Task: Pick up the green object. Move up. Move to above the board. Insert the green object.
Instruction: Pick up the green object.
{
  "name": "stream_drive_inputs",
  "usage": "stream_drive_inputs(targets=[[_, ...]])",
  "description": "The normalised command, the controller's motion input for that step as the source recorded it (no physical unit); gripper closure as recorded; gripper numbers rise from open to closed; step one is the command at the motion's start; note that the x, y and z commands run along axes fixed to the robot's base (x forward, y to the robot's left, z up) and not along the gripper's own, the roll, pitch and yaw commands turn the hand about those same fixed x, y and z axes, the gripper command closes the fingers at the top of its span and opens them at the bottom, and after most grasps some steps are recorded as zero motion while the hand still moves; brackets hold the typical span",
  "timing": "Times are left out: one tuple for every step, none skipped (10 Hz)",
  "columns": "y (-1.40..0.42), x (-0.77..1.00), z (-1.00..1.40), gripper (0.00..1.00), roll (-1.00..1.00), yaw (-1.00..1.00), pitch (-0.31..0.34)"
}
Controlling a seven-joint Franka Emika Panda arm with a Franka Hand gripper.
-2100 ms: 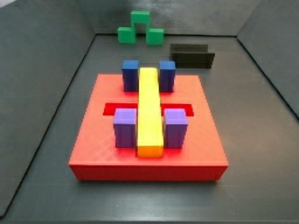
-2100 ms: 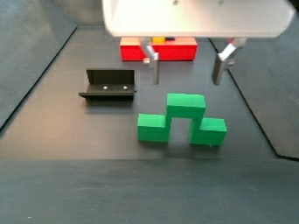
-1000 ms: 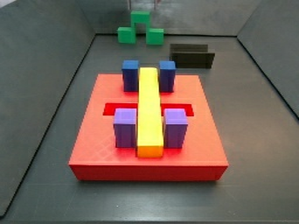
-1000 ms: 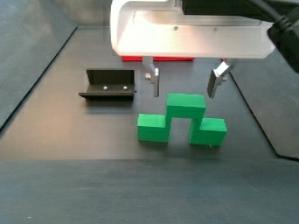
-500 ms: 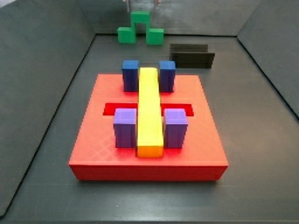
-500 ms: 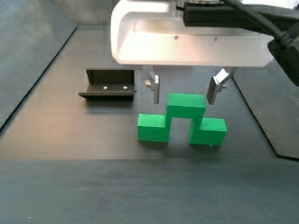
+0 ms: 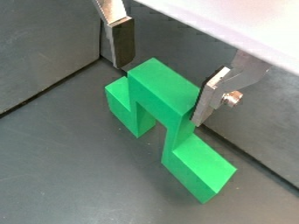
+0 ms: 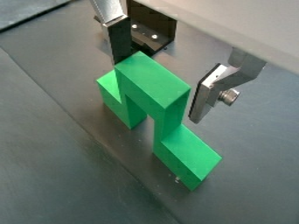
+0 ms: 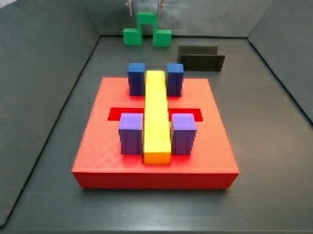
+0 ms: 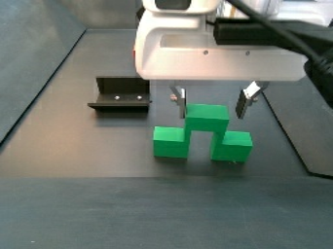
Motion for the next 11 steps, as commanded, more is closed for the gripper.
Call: stream_drive_inputs(targets=[[0.07, 0.05, -0.24, 0.0, 0.13, -0.2, 0.136], [0.11, 0.11, -0.22, 0.0, 0.16, -0.28, 0.187], [0.11, 0.1, -0.2, 0.0, 0.15, -0.29, 0.181], [0.01, 0.11, -0.08, 0.0, 0.01, -0.17, 0.071], [0.0, 0.02, -0.18, 0.0, 0.0, -0.07, 0.033], [0.0, 0.06, -0.16, 0.0, 0.0, -0.03, 0.011], [-0.01, 0.07, -0.15, 0.0, 0.0, 0.0, 0.004], [0.0, 0.04, 0.0, 0.0, 0.0, 0.0, 0.053], [0.0, 0.04, 0.0, 0.0, 0.0, 0.0, 0.053], [0.0, 0.02, 0.0, 0.0, 0.0, 0.0, 0.049], [0.0, 0.0, 0.0, 0.0, 0.0, 0.0, 0.0]])
